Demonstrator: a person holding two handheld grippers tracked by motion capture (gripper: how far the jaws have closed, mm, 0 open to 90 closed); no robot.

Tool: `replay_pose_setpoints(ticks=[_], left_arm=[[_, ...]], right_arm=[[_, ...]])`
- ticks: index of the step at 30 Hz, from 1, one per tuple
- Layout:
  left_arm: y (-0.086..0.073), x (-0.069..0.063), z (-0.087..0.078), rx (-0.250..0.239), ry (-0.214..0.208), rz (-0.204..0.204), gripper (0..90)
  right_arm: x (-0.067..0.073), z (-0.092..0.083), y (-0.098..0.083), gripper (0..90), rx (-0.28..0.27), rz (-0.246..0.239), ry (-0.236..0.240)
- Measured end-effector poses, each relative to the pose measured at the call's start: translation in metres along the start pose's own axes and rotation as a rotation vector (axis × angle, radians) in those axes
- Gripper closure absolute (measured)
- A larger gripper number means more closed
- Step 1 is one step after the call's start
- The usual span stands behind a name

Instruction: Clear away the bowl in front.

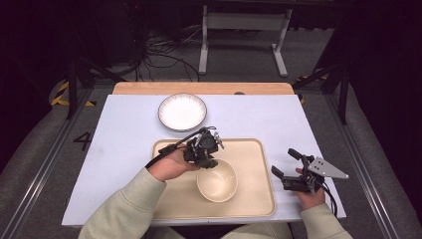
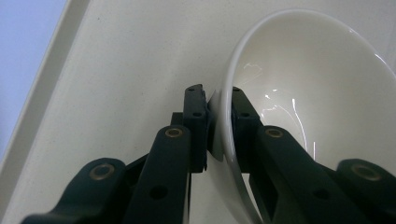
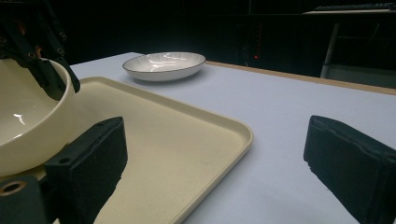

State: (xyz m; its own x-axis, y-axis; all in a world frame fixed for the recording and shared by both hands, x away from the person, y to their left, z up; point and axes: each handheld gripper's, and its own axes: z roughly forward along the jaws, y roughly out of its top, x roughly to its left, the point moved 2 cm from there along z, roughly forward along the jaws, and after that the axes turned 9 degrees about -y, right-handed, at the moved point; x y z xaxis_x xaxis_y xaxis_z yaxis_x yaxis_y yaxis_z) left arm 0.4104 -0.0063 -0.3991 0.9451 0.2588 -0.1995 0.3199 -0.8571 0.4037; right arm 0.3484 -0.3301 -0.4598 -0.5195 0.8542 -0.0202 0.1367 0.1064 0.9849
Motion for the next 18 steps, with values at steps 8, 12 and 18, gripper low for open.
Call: replay_pose_setpoints(ticks=[8, 12, 18], left_arm=[[-0.002, 0.004, 0.001, 0.007, -0.015, -0.009, 81.6], [-0.003, 0.006, 0.002, 0.009, -0.020, -0.024, 81.4], [-0.005, 0.011, 0.003, 0.013, -0.036, -0.034, 80.3]], right_arm=[[0.000, 0.000, 0.000, 6.6, -0.001, -0.001, 0.000], [0.000, 0.000, 0.000, 6.6, 0.000, -0.001, 0.001], [0.000, 0.000, 0.000, 6.6, 0.000, -0.001, 0.002]])
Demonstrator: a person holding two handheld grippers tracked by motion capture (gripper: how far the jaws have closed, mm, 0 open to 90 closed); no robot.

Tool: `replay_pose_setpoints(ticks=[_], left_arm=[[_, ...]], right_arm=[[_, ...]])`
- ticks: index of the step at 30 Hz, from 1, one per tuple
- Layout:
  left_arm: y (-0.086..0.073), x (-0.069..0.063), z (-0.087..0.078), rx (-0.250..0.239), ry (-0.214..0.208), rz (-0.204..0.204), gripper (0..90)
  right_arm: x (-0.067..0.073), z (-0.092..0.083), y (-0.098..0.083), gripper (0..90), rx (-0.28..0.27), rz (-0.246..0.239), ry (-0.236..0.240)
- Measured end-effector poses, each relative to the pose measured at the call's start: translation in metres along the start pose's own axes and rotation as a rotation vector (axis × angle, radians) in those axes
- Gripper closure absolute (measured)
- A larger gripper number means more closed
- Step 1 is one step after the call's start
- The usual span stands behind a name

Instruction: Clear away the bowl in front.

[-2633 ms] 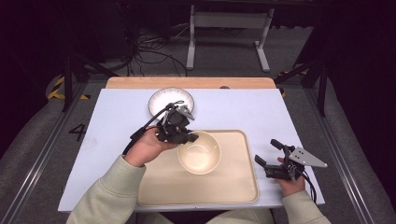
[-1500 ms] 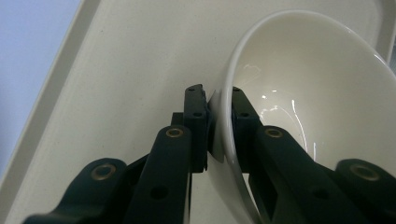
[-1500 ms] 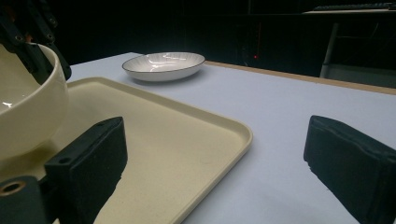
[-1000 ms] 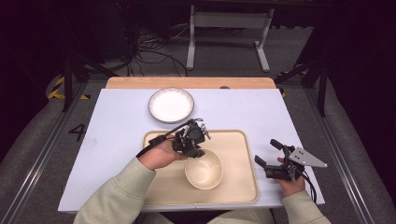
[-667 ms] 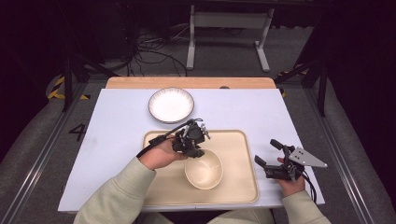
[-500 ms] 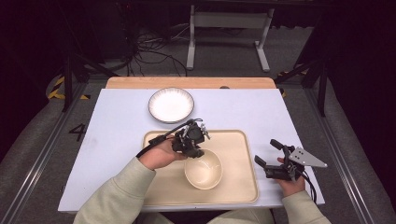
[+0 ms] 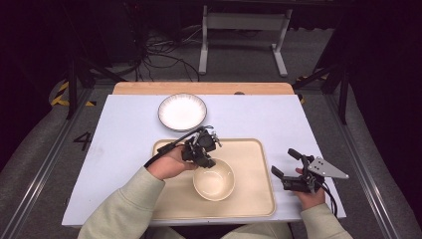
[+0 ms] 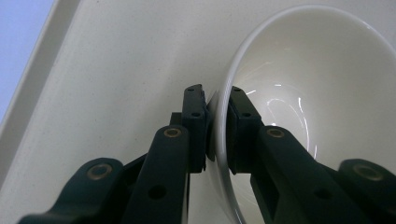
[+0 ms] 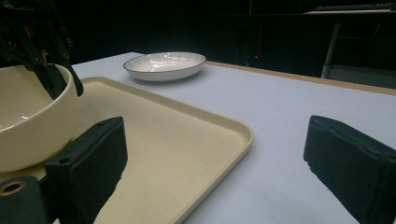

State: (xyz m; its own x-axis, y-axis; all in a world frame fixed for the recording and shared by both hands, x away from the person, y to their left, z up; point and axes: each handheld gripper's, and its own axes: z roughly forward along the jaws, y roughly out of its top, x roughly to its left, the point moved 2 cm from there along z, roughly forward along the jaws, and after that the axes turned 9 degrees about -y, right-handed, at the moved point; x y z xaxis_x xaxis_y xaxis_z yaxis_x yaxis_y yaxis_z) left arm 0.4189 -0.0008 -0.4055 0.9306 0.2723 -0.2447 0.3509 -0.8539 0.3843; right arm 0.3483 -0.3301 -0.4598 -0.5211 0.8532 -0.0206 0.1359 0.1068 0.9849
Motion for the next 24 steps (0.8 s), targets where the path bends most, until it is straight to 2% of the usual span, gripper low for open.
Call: replay_pose_setpoints(ticks=[7, 15, 19, 21, 24], left_arm=[[-0.003, 0.008, 0.004, 0.011, -0.011, -0.025, 78.7], [-0.005, 0.013, 0.006, 0.023, 0.002, -0.044, 76.3], [-0.006, 0.015, 0.004, 0.003, -0.011, -0.048, 76.3], [-0.007, 0.013, 0.003, -0.001, -0.010, -0.050, 73.3], [-0.008, 0.010, -0.003, -0.035, -0.051, -0.026, 65.6]], right_arm=[[0.000, 0.000, 0.000, 6.6, 0.000, 0.001, 0.001], [0.000, 0.000, 0.000, 6.6, 0.000, 0.002, 0.002], [0.000, 0.000, 0.000, 6.6, 0.001, 0.002, 0.001], [0.000, 0.000, 0.000, 6.6, 0.004, 0.001, 0.003], [0.000, 0.001, 0.000, 6.6, 0.006, 0.003, 0.007]])
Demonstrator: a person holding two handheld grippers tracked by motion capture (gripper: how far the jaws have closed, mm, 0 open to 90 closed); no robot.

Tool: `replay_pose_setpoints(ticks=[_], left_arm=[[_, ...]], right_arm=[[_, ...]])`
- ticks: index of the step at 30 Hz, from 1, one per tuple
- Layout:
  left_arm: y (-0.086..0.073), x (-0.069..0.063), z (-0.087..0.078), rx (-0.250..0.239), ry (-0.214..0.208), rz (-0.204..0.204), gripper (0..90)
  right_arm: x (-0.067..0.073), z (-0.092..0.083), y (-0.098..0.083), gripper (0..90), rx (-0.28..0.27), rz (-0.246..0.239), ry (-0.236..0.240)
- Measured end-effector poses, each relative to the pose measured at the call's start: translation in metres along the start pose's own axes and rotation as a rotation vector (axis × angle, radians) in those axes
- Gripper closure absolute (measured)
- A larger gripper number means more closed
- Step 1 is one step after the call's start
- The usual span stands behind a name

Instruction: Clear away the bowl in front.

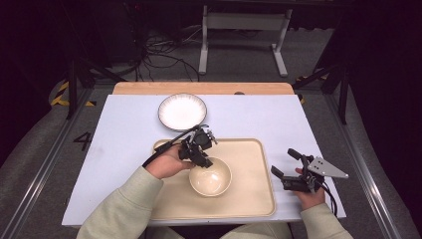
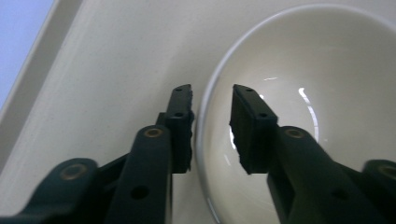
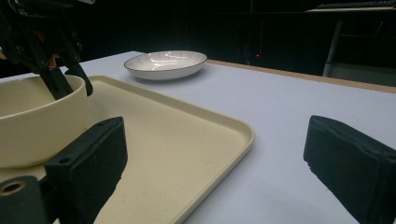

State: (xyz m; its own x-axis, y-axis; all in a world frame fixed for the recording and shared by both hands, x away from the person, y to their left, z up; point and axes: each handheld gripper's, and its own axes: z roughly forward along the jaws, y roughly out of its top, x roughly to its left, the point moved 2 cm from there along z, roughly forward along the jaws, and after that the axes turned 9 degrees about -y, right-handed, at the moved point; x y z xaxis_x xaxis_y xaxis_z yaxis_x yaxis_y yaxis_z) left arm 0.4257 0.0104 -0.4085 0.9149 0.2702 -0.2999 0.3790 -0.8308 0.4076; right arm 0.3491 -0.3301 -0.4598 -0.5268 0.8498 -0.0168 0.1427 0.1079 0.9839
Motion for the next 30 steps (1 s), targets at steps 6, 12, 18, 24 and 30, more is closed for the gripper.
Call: replay_pose_setpoints(ticks=[6, 12, 18, 24, 30], left_arm=[[-0.007, -0.004, -0.012, -0.064, 0.013, 0.024, 53.1], [-0.015, -0.008, -0.027, -0.138, -0.014, 0.083, 41.9], [-0.024, -0.016, -0.042, -0.245, -0.005, 0.091, 35.4], [-0.035, -0.021, -0.056, -0.327, 0.003, 0.095, 32.8], [-0.047, -0.027, -0.064, -0.378, 0.032, 0.099, 32.0]], right_arm=[[0.000, 0.000, 0.000, 6.5, -0.001, 0.006, 0.006], [-0.001, -0.001, 0.000, 6.2, -0.002, 0.012, 0.014], [0.000, -0.001, 0.000, 6.1, 0.003, 0.011, 0.026], [-0.001, 0.000, 0.000, 5.7, 0.007, 0.011, 0.037], [-0.001, 0.000, 0.000, 5.4, 0.012, 0.014, 0.048]])
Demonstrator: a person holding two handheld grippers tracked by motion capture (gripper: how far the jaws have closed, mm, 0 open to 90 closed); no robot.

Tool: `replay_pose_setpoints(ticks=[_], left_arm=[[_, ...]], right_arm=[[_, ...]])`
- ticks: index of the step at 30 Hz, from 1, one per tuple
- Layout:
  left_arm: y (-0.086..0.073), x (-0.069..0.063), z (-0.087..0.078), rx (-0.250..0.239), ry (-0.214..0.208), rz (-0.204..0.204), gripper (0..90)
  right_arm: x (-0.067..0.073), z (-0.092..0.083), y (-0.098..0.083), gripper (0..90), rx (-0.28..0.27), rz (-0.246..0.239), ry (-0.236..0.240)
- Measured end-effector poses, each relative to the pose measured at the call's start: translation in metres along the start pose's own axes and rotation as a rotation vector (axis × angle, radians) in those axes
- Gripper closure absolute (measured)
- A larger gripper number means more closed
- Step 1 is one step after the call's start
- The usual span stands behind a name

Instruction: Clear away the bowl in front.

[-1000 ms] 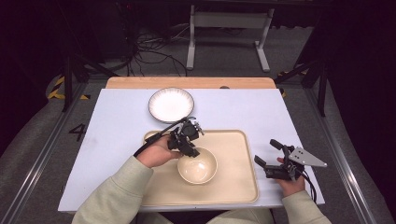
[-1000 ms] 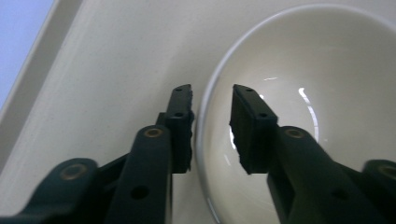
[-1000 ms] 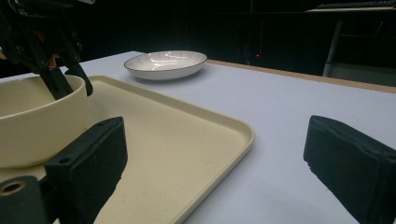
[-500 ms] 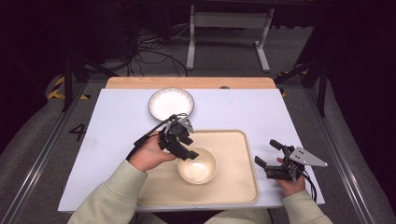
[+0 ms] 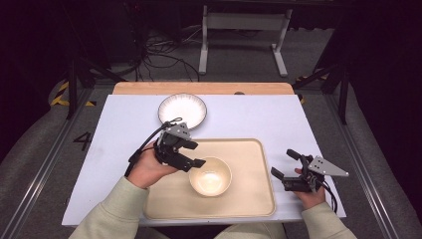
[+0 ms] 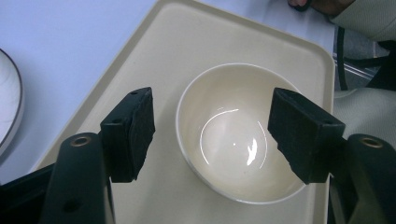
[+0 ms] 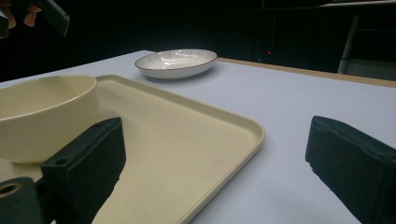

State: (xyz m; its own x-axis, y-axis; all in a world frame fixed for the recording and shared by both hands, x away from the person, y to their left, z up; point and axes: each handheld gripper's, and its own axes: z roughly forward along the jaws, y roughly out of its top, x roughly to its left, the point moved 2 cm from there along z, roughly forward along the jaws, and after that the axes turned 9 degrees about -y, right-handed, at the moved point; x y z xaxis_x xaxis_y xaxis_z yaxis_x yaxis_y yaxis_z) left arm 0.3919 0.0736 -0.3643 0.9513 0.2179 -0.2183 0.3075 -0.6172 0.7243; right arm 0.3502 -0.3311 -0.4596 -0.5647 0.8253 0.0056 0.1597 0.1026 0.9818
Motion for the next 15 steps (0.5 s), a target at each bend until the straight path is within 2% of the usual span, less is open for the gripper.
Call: replay_pose_setpoints(ticks=[3, 6, 9, 12, 15], left_arm=[[-0.007, -0.002, -0.009, -0.045, 0.012, 0.003, 31.1], [-0.011, -0.003, -0.014, -0.064, 0.026, 0.004, 30.2], [-0.019, -0.004, -0.024, -0.117, 0.031, -0.006, 28.5], [-0.026, -0.005, -0.030, -0.141, 0.052, -0.005, 28.8], [-0.032, -0.005, -0.035, -0.171, 0.055, -0.011, 29.0]], right_arm=[[0.000, 0.001, 0.000, 5.3, 0.006, 0.003, 0.007], [0.000, 0.001, 0.000, 5.3, 0.014, 0.004, 0.013], [0.000, 0.001, 0.000, 5.3, 0.008, 0.002, 0.015], [-0.001, 0.001, 0.000, 5.3, 0.007, 0.005, 0.017], [-0.001, 0.001, 0.000, 5.3, 0.010, 0.007, 0.021]])
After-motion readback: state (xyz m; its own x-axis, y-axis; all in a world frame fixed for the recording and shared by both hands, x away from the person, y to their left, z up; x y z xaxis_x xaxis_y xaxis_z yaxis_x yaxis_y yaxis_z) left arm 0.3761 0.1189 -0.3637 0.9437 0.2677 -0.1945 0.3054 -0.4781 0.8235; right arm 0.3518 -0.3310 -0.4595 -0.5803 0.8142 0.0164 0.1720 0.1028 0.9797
